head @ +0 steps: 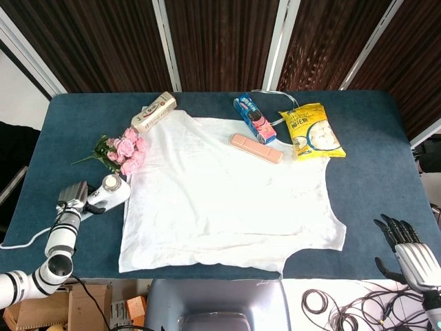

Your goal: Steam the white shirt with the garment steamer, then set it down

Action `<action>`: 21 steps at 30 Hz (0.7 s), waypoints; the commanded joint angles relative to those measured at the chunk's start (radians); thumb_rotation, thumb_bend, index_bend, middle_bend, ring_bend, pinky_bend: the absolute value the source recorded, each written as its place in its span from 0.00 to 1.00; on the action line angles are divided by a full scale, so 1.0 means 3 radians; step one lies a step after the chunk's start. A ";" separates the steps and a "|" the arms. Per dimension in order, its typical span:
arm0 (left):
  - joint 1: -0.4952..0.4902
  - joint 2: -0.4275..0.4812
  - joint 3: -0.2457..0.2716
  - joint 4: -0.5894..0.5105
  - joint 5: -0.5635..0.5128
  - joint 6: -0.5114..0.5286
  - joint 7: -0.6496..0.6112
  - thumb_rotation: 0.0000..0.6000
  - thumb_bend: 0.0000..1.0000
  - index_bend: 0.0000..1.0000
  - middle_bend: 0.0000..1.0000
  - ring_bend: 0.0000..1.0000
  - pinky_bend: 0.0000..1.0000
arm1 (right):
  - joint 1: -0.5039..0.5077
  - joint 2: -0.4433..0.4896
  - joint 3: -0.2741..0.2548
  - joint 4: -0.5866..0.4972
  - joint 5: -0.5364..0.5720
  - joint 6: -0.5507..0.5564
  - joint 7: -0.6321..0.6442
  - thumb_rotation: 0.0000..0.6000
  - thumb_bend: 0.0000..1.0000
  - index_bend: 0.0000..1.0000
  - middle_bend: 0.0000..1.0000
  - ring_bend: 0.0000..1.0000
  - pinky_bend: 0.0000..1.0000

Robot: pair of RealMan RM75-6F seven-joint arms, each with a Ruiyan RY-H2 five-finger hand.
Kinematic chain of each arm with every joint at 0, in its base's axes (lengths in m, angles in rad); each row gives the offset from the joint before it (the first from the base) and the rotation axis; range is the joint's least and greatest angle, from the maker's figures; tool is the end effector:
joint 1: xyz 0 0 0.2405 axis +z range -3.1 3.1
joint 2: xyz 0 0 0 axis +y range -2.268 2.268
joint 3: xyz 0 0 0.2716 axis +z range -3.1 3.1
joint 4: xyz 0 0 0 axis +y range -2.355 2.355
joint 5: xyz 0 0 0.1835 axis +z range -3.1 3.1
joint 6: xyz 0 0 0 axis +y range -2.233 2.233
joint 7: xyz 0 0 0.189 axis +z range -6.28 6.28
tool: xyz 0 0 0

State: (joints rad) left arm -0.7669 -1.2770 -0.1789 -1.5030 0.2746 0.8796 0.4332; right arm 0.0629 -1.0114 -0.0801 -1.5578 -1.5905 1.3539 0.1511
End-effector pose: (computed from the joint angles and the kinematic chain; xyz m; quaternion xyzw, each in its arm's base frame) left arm -0.2933 0.4093 0.0956 -0.5349 -0.5988 -0.2141 0.5563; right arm -0.3449 -0.1881 0.1823 0.6514 -0.4518 0.3041 0.5282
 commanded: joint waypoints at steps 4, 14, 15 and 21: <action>0.0193 -0.0016 0.0007 0.0188 0.0445 -0.0317 -0.0410 1.00 0.42 0.85 0.73 0.78 0.74 | 0.0007 -0.0009 0.0006 -0.0009 0.0022 -0.0018 -0.0025 1.00 0.36 0.00 0.00 0.00 0.00; 0.0320 -0.0022 0.0048 0.0318 0.1175 -0.0672 -0.0845 1.00 0.25 0.45 0.43 0.47 0.64 | 0.0003 -0.0014 0.0007 -0.0011 0.0031 -0.0016 -0.0038 1.00 0.36 0.00 0.00 0.00 0.00; 0.0321 -0.0021 0.0061 0.0319 0.1211 -0.0700 -0.0862 1.00 0.24 0.43 0.41 0.45 0.63 | 0.0003 -0.0015 0.0007 -0.0011 0.0031 -0.0017 -0.0040 1.00 0.36 0.00 0.00 0.00 0.00; 0.0352 0.0001 0.0086 0.0303 0.1503 -0.0665 -0.0970 1.00 0.13 0.29 0.24 0.26 0.45 | 0.0004 -0.0015 0.0009 -0.0011 0.0039 -0.0021 -0.0041 1.00 0.36 0.00 0.00 0.00 0.00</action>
State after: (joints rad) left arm -0.6671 -1.2804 -0.1565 -1.4087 0.7055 0.6721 0.1541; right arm 0.0642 -1.0159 -0.0772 -1.5611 -1.5788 1.3477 0.1388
